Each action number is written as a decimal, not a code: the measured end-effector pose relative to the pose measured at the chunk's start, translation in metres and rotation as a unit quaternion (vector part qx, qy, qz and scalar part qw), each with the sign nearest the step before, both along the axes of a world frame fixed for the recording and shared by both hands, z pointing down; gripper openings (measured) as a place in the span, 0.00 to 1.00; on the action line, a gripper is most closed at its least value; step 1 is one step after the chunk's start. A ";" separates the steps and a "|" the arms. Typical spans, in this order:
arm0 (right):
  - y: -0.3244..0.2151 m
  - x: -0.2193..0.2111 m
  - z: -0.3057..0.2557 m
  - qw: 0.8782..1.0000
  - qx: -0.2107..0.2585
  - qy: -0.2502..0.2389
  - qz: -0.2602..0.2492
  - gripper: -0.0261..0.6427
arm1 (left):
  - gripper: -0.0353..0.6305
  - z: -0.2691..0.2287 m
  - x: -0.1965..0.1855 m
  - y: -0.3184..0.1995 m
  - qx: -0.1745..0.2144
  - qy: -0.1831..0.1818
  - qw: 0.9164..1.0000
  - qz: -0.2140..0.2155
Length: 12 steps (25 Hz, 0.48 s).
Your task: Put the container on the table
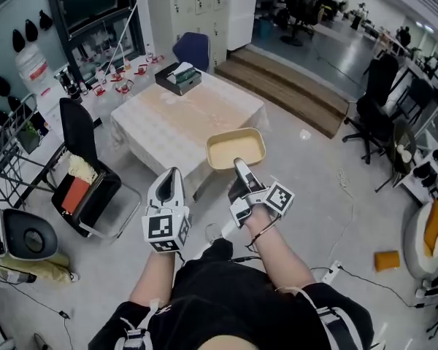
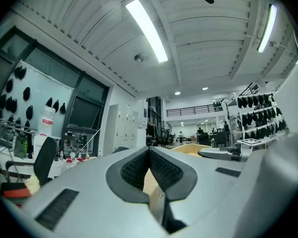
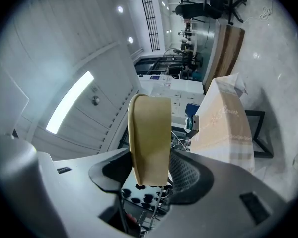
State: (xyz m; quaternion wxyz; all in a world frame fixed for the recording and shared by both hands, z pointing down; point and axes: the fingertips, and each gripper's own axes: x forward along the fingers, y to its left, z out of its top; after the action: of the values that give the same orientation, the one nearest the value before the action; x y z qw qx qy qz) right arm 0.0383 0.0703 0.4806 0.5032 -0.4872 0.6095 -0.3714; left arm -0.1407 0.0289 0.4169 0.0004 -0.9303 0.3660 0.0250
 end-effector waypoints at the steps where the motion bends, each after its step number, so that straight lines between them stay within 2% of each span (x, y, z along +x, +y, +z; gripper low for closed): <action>1: -0.015 0.012 -0.001 1.000 -0.001 -0.003 0.001 0.41 | 0.07 0.000 0.013 -0.015 -0.003 0.000 1.000 0.002; 8: -0.123 0.099 0.014 1.000 -0.002 -0.005 -0.011 0.41 | 0.07 0.016 0.106 -0.120 -0.014 -0.006 1.000 0.007; 12: -0.213 0.142 0.007 0.999 -0.006 0.002 -0.032 0.41 | 0.07 0.009 0.159 -0.211 -0.028 0.001 1.000 0.006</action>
State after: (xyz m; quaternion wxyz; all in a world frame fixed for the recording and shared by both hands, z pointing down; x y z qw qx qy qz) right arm 0.1800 -0.1423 0.4873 0.4869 -0.4716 0.6233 -0.3899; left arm 0.0180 -0.1820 0.4257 -0.0263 -0.9322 0.3605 0.0159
